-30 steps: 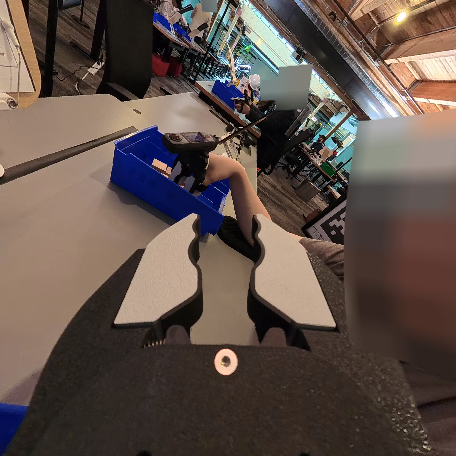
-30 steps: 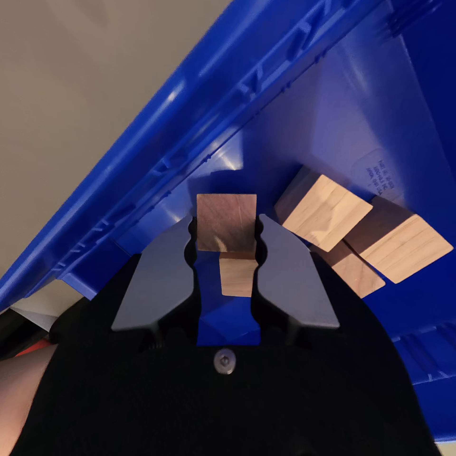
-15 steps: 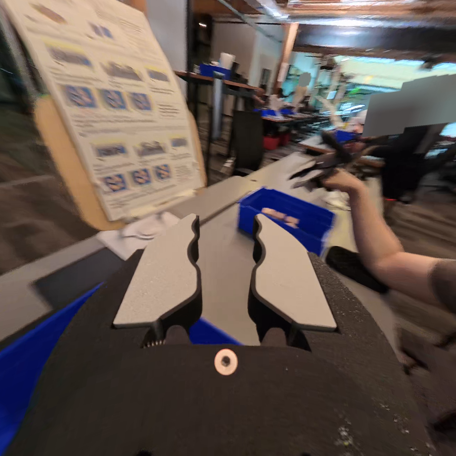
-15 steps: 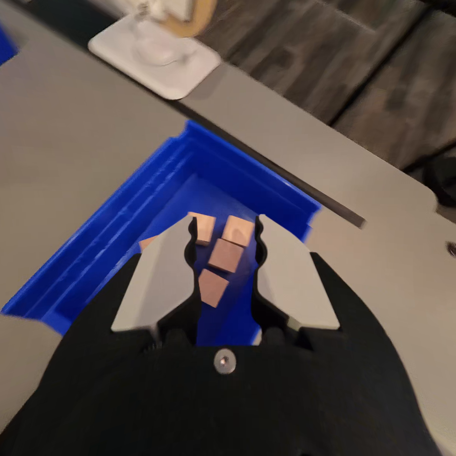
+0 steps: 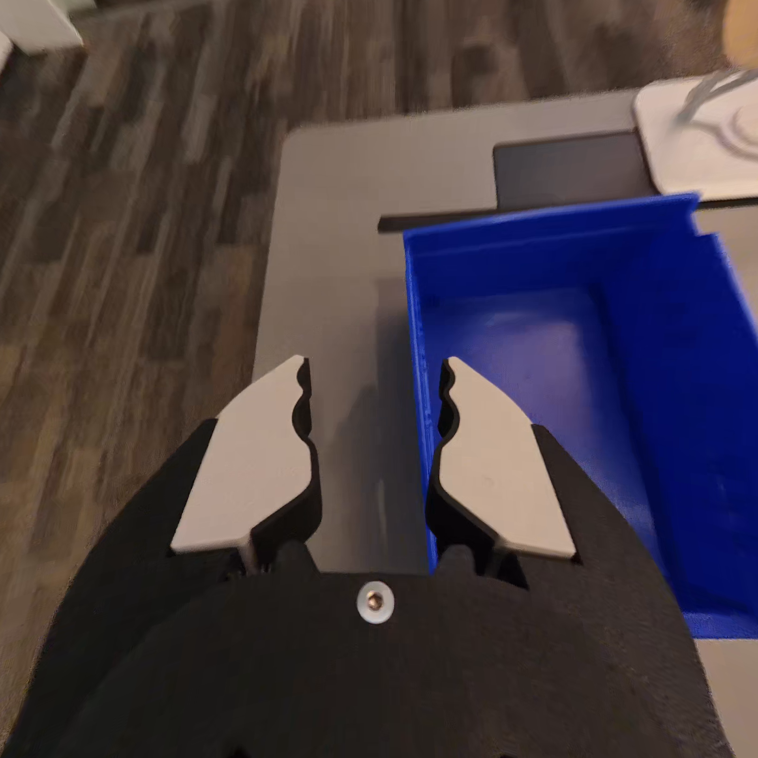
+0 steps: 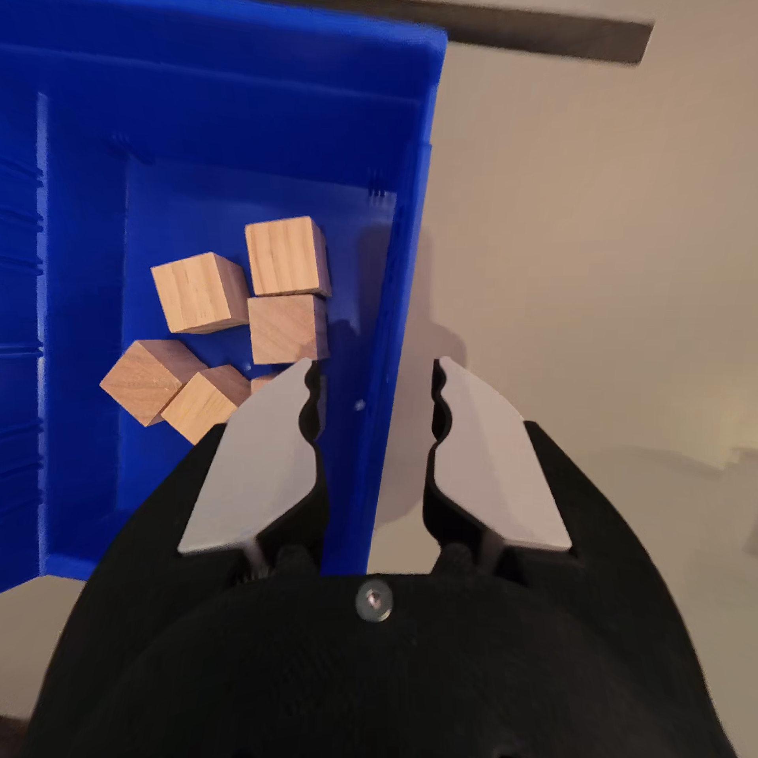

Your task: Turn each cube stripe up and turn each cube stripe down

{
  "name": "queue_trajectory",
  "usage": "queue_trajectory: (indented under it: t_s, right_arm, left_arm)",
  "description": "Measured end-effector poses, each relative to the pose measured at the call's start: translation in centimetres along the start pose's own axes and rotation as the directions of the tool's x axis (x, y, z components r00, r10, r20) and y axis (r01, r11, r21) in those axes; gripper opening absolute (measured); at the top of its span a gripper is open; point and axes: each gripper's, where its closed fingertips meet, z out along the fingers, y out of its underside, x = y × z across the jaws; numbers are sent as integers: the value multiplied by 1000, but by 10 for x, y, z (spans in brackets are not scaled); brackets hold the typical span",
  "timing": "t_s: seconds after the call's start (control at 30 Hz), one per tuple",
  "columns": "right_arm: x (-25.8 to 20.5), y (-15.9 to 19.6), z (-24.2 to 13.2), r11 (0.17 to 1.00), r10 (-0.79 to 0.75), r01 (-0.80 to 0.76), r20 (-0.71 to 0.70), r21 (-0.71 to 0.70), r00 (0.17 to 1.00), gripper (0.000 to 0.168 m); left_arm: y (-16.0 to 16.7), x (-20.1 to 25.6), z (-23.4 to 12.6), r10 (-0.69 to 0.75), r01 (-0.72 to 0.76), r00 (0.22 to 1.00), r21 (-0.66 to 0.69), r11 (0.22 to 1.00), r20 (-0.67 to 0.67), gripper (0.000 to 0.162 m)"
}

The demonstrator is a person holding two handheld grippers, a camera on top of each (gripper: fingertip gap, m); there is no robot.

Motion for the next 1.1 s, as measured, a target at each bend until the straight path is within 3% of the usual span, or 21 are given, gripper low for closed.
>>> queue_trajectory:
  t_s: [0.17,0.27,0.33,0.57,0.77,1.1]
  right_arm:
    - [4,26,20,986,16,-18,-10,-169,1000,49]
    - [-2,39,28,967,36,-26,37,-252,999,19]
    - [-2,42,30,961,21,-11,33,-276,999,10]
    - [-2,42,30,960,23,-14,29,-280,999,9]
    - [-2,41,31,960,28,-20,27,-280,999,8]
    - [-16,38,33,956,57,-44,34,-291,998,7]
  left_arm:
    - [39,15,33,-92,66,990,-227,972,-108,54]
    - [51,1,48,-63,57,998,-275,960,-15,54]
    - [53,6,51,-125,105,991,-285,953,-52,54]
    - [96,22,67,-164,91,981,-502,860,-103,51]
    - [106,45,70,-192,58,966,-578,814,-173,6]
    - [100,70,70,-63,-68,980,-606,792,-191,6]
